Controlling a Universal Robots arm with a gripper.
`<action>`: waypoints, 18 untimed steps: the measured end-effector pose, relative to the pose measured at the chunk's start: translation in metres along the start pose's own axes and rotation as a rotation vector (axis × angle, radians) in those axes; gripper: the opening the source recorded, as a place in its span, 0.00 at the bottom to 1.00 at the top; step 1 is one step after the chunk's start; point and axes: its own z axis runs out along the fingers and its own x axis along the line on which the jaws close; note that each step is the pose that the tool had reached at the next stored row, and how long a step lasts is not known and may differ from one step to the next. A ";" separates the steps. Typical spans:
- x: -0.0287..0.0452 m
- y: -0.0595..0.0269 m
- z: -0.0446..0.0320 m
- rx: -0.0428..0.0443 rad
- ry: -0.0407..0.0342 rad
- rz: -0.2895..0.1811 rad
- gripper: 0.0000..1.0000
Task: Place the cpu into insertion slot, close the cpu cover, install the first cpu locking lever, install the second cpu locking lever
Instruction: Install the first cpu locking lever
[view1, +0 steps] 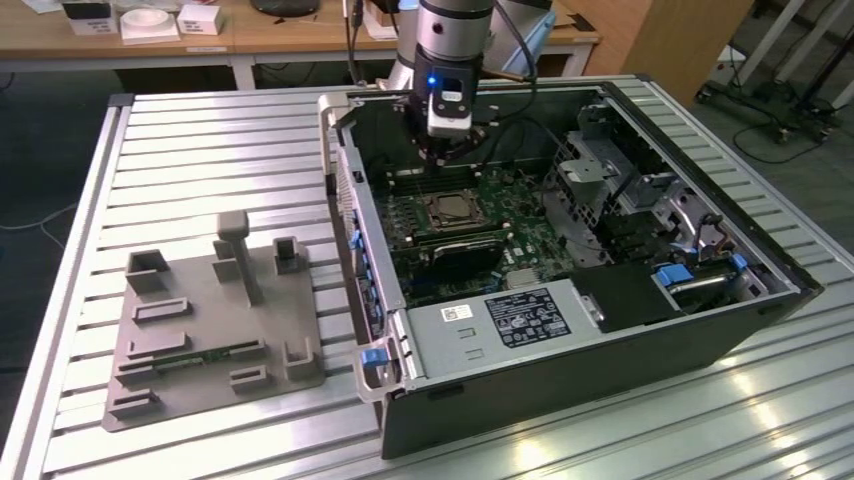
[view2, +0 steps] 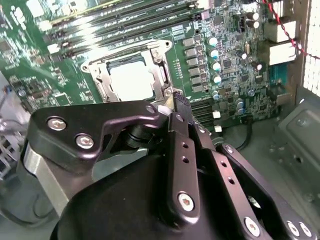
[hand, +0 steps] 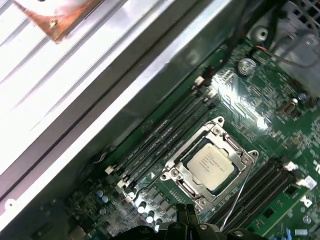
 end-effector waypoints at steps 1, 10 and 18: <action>0.0000 0.0000 0.0000 -0.0002 0.0004 -0.015 0.10; 0.0000 0.0000 0.0001 -0.0018 0.0036 -0.148 0.10; 0.0000 0.0000 0.0001 -0.0020 0.0040 -0.163 0.10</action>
